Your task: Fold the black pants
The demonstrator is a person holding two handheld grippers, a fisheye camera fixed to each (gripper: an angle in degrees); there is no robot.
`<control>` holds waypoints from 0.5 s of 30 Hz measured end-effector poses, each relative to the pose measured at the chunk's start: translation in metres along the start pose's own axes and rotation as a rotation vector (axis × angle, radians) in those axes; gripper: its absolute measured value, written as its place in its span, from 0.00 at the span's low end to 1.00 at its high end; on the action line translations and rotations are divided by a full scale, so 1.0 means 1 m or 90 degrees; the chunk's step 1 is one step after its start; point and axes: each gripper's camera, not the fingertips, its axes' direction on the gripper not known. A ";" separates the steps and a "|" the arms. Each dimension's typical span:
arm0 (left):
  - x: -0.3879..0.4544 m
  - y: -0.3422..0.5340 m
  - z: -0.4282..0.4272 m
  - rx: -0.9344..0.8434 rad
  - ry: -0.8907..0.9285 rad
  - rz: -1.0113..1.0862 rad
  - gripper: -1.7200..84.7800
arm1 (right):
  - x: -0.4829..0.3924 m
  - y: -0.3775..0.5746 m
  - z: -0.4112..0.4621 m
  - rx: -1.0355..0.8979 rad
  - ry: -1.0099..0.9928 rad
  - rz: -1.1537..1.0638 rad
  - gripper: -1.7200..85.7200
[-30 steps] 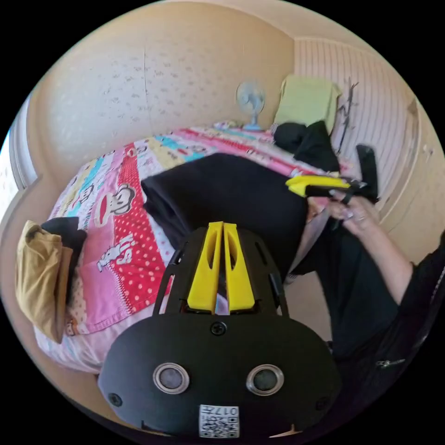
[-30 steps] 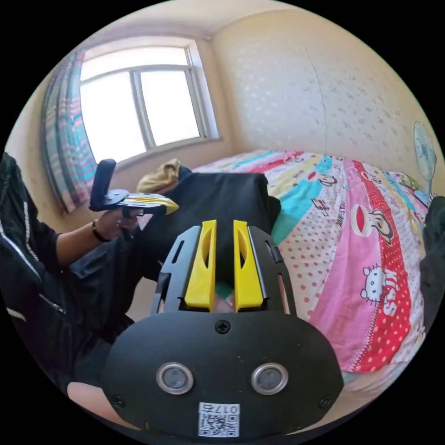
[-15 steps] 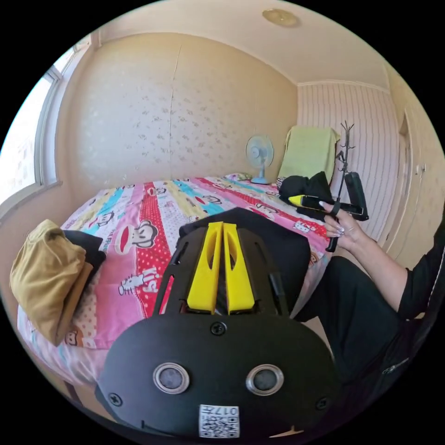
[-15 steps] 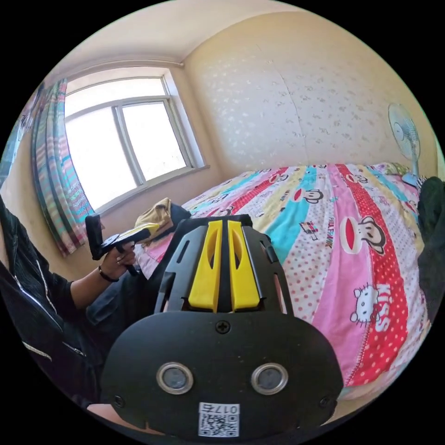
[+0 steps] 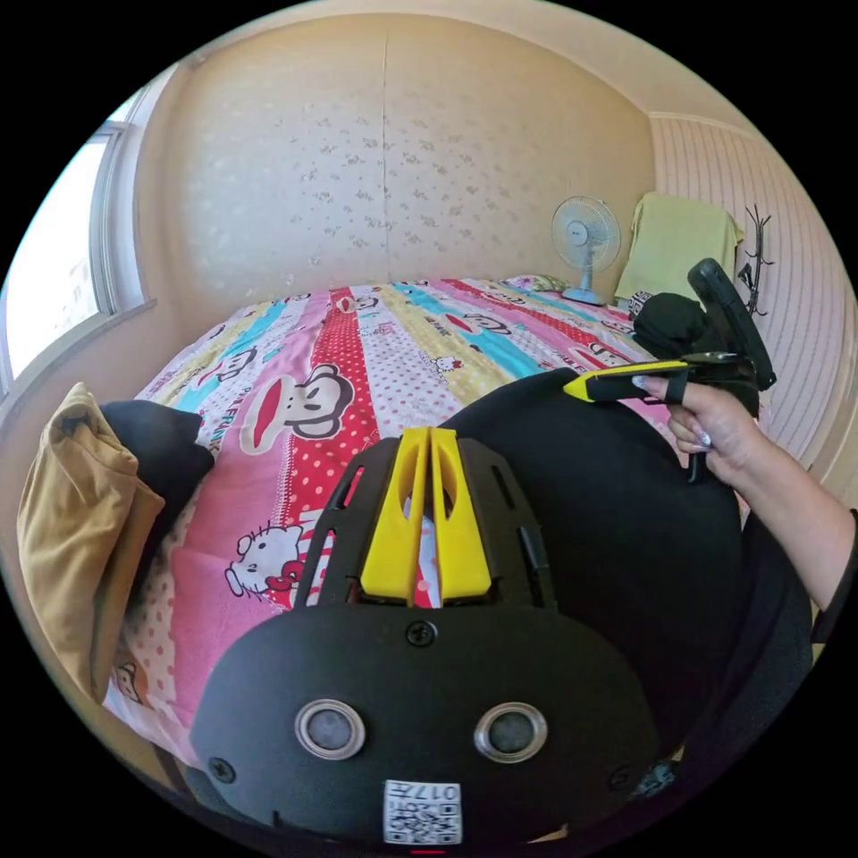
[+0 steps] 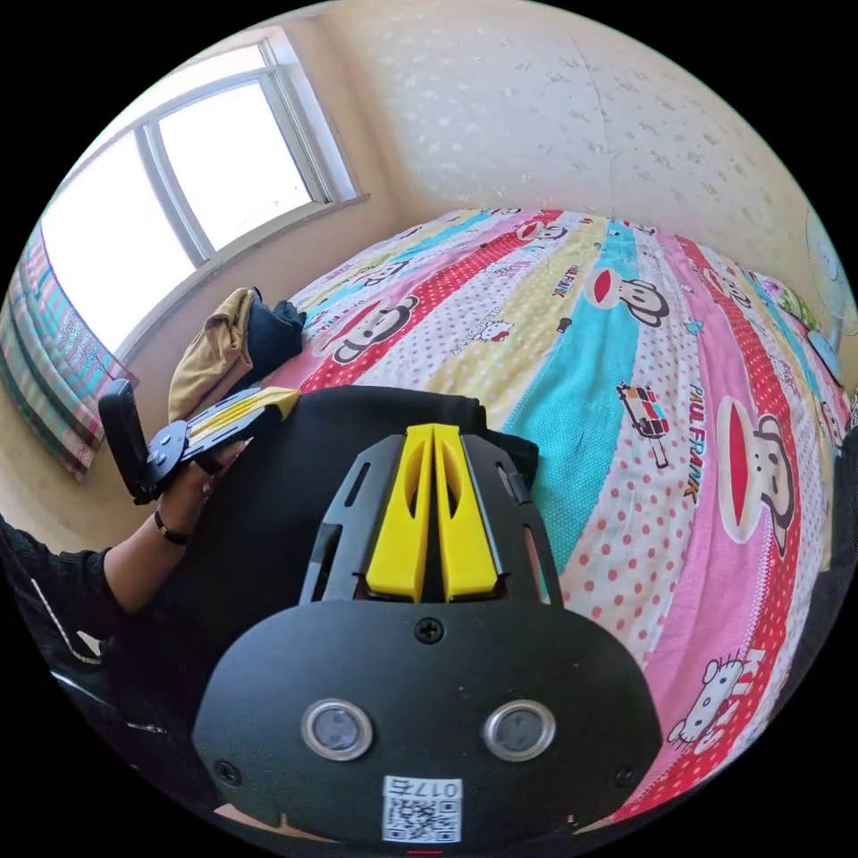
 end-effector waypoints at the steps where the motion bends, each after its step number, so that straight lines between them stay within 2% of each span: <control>1: -0.002 -0.002 0.005 -0.008 0.001 -0.002 0.01 | -0.003 -0.003 0.005 -0.016 0.023 -0.009 0.02; 3: -0.009 -0.003 0.011 -0.017 0.009 -0.011 0.01 | 0.001 -0.005 0.008 -0.029 0.023 -0.005 0.02; 6: -0.028 -0.002 0.016 -0.017 0.041 -0.042 0.01 | 0.029 -0.001 0.003 -0.025 -0.063 0.038 0.02; 9: -0.050 -0.002 0.021 -0.019 0.093 -0.085 0.01 | 0.054 0.002 -0.004 -0.024 -0.138 0.073 0.03; 11: -0.074 -0.004 0.015 -0.019 0.168 -0.142 0.02 | 0.057 0.002 -0.020 -0.015 -0.162 0.074 0.04; 15: -0.099 0.006 -0.023 -0.018 0.259 -0.171 0.04 | 0.052 0.041 -0.110 0.128 -0.213 0.110 0.07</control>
